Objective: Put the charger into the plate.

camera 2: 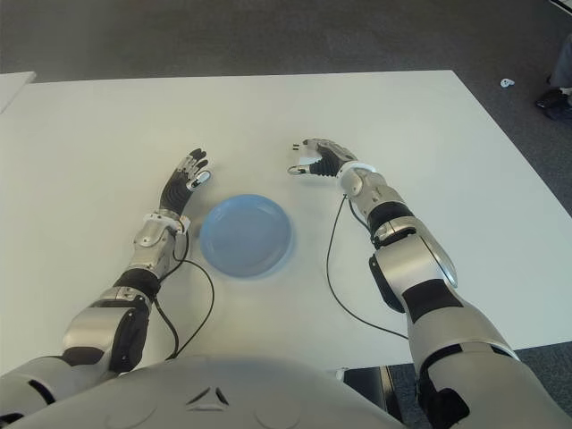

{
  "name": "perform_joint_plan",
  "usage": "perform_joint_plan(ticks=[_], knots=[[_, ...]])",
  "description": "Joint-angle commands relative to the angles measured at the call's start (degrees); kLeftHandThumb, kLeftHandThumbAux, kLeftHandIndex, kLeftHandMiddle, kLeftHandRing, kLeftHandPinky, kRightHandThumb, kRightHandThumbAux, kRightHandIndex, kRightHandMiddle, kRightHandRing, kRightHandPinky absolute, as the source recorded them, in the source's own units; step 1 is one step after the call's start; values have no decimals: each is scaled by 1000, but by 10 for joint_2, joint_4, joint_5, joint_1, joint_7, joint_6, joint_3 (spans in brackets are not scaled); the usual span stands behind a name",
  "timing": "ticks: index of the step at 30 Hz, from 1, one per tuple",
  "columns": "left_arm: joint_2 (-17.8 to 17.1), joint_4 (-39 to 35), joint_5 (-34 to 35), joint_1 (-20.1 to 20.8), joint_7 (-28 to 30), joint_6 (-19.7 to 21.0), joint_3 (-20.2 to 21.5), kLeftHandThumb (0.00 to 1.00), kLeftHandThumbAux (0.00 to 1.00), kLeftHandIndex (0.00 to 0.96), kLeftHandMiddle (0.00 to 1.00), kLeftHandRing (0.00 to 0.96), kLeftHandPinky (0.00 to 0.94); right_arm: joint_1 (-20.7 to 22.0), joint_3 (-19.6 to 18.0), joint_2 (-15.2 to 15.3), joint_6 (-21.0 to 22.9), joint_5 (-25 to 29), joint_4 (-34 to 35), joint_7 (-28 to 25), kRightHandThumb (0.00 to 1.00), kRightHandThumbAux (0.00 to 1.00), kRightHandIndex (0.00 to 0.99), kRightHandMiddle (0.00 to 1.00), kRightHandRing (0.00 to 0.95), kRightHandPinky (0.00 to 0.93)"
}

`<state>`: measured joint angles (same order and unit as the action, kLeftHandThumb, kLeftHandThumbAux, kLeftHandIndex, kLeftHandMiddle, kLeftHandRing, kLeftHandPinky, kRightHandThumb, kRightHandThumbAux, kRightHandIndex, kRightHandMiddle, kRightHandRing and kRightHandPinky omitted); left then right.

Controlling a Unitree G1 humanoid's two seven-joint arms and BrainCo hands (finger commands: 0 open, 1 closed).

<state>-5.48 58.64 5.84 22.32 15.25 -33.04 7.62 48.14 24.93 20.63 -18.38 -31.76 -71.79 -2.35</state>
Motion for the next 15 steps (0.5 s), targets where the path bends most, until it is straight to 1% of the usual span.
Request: perform_joint_plan(ticks=[1, 6, 7, 9, 11, 14, 15], knots=[[2, 5, -5, -20, 4, 20, -5, 22, 553, 0, 0, 0, 5, -61, -9, 9, 0, 22, -12, -90, 0, 377, 0, 0, 0, 0], [3, 6, -4, -19, 2, 25, -3, 23, 554, 0, 0, 0, 6, -77, -18, 32, -9, 43, 24, -131, 0, 418, 0, 0, 0, 0], [3, 6, -4, -19, 2, 25, -2, 23, 554, 0, 0, 0, 6, -84, -19, 39, -12, 47, 41, -140, 0, 422, 0, 0, 0, 0], [4, 7, -3, -19, 1, 24, -1, 24, 555, 0, 0, 0, 9, -109, -20, 57, -18, 54, 90, -157, 0, 451, 0, 0, 0, 0], [4, 8, -2, -18, 1, 23, 0, 23, 555, 0, 0, 0, 10, -146, -22, 81, -15, 61, 163, -172, 0, 471, 0, 0, 0, 0], [4, 9, -2, -18, 2, 22, 0, 23, 555, 0, 0, 0, 10, -188, -29, 104, 2, 69, 250, -191, 0, 494, 0, 0, 0, 0], [4, 9, -2, -18, 3, 21, 0, 22, 555, 0, 0, 0, 10, -213, -34, 119, 11, 74, 303, -201, 0, 500, 0, 0, 0, 0]])
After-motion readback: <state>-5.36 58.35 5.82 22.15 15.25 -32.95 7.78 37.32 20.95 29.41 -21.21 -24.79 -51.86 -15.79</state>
